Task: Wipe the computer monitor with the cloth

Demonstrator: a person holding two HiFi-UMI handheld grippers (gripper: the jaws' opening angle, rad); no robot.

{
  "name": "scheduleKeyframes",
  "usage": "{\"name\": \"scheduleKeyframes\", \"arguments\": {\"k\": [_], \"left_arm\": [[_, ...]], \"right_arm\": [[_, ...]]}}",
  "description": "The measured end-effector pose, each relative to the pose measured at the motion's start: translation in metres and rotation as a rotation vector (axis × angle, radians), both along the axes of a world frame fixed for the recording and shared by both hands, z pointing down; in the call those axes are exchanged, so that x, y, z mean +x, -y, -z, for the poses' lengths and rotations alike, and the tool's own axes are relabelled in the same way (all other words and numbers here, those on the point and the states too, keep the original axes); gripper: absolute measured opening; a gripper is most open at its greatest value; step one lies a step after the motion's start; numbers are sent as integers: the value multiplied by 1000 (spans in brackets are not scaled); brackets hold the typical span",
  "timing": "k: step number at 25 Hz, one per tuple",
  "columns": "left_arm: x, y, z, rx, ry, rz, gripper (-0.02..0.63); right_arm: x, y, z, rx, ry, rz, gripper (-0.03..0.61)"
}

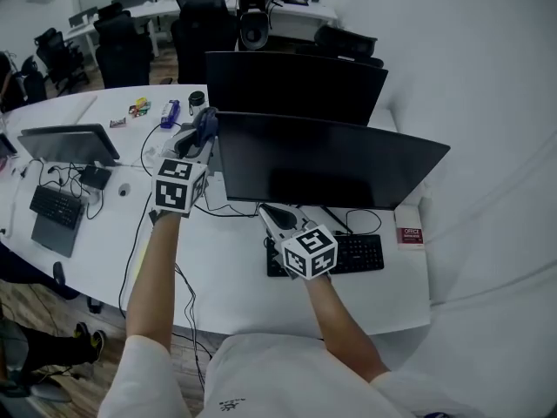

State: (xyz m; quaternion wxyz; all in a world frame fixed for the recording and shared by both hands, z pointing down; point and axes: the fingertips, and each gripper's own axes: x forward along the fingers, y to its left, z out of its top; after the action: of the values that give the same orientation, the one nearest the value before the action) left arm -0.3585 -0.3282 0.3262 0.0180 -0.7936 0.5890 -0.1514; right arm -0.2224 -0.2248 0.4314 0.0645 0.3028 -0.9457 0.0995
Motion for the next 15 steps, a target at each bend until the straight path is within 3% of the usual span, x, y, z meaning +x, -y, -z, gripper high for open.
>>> {"name": "scheduleKeyframes", "arguments": {"k": [15], "left_arm": [[-5, -19, 59, 147, 10, 24, 106]], "right_arm": [[28, -14, 25, 53, 17, -29, 20]]}}
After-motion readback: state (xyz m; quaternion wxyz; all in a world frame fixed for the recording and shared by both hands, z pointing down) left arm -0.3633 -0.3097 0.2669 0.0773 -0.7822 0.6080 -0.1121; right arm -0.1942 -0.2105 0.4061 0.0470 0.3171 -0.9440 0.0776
